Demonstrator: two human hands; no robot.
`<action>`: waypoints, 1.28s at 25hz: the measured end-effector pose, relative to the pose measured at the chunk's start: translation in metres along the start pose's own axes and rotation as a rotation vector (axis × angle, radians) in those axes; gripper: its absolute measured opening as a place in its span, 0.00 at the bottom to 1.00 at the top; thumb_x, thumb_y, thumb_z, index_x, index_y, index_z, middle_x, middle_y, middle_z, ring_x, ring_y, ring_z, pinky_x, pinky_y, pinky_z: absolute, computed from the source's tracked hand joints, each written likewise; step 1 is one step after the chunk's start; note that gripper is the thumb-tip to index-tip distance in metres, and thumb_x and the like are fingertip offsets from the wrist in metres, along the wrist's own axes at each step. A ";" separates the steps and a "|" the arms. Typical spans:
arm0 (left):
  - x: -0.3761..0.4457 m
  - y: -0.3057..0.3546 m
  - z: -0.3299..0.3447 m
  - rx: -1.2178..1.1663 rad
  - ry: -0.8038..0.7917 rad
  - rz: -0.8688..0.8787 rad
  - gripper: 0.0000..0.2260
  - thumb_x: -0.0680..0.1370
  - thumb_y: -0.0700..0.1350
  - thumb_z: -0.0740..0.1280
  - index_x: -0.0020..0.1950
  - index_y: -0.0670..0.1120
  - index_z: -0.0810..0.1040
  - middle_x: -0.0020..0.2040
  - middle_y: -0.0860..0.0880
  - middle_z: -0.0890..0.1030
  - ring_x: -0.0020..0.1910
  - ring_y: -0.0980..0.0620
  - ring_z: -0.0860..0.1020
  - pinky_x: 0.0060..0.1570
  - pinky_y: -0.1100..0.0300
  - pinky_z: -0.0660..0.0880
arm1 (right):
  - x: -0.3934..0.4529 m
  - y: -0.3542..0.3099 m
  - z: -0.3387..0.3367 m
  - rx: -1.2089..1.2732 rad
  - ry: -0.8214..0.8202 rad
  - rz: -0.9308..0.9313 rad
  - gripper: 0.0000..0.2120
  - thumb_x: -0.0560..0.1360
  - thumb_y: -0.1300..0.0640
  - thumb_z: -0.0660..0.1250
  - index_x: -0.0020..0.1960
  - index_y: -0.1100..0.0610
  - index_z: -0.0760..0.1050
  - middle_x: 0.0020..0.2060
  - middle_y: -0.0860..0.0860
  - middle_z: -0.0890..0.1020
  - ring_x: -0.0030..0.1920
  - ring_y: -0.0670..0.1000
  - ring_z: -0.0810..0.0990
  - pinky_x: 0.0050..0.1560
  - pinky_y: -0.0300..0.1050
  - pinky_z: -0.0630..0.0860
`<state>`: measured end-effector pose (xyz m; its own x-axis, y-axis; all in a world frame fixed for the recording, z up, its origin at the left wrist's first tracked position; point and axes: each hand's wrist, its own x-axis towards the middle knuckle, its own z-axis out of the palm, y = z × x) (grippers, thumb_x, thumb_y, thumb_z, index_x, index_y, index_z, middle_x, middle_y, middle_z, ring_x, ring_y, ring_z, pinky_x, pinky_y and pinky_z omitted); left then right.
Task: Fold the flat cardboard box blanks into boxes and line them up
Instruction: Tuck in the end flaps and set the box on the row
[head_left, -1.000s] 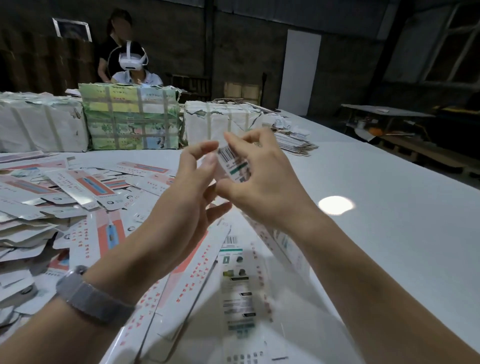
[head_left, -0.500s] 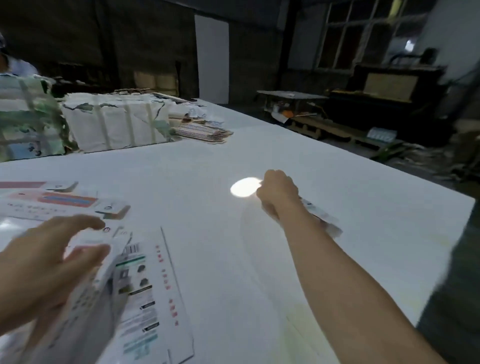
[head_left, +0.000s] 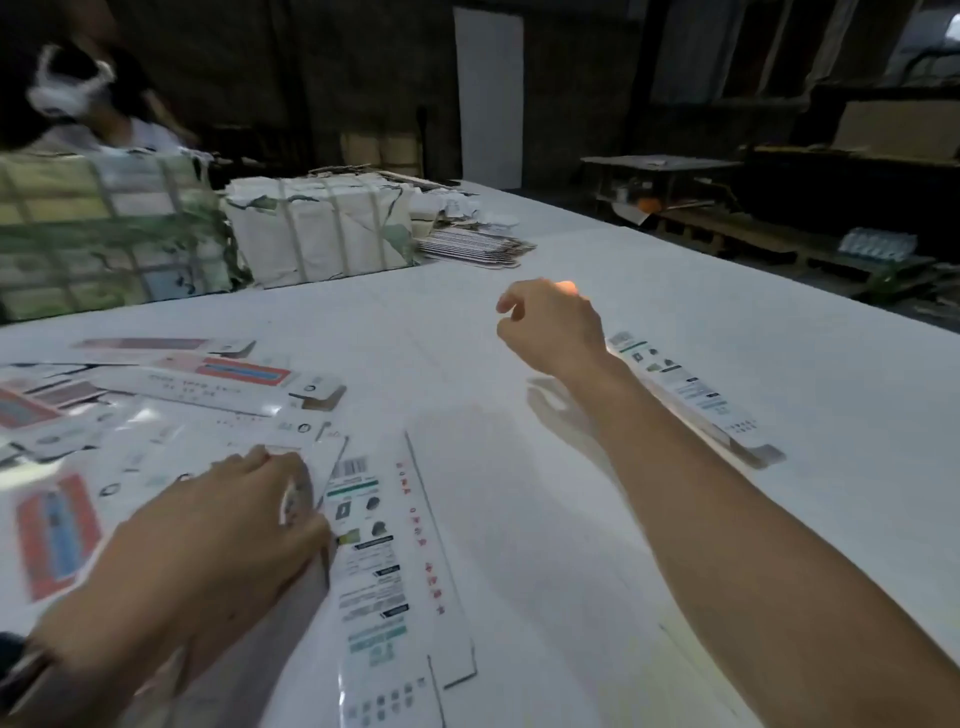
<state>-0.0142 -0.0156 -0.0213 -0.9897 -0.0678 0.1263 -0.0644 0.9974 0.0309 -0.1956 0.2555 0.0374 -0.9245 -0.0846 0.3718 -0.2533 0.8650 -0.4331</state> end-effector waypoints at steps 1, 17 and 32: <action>-0.003 0.012 -0.008 0.020 -0.017 -0.001 0.16 0.69 0.69 0.52 0.45 0.61 0.68 0.42 0.61 0.71 0.38 0.59 0.69 0.37 0.55 0.67 | -0.006 -0.013 0.002 0.020 -0.034 -0.045 0.13 0.73 0.54 0.64 0.55 0.44 0.80 0.46 0.44 0.81 0.55 0.53 0.75 0.50 0.44 0.68; -0.008 0.022 -0.105 -1.092 0.408 -0.117 0.11 0.82 0.41 0.59 0.53 0.53 0.79 0.40 0.52 0.87 0.37 0.49 0.85 0.37 0.52 0.81 | -0.079 -0.130 -0.009 0.915 -0.006 -0.286 0.02 0.75 0.53 0.69 0.48 0.48 0.77 0.34 0.47 0.81 0.33 0.46 0.78 0.32 0.41 0.73; -0.011 0.044 -0.074 -2.042 -0.062 0.060 0.20 0.72 0.49 0.63 0.62 0.49 0.81 0.46 0.41 0.84 0.39 0.45 0.84 0.36 0.50 0.83 | -0.093 -0.139 0.005 0.553 0.054 -0.456 0.24 0.76 0.45 0.57 0.72 0.40 0.69 0.51 0.44 0.69 0.52 0.41 0.73 0.53 0.44 0.78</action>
<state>0.0032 0.0275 0.0518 -0.9896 0.0021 0.1439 0.1257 -0.4739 0.8715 -0.0756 0.1410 0.0584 -0.6803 -0.3412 0.6487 -0.7316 0.3707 -0.5721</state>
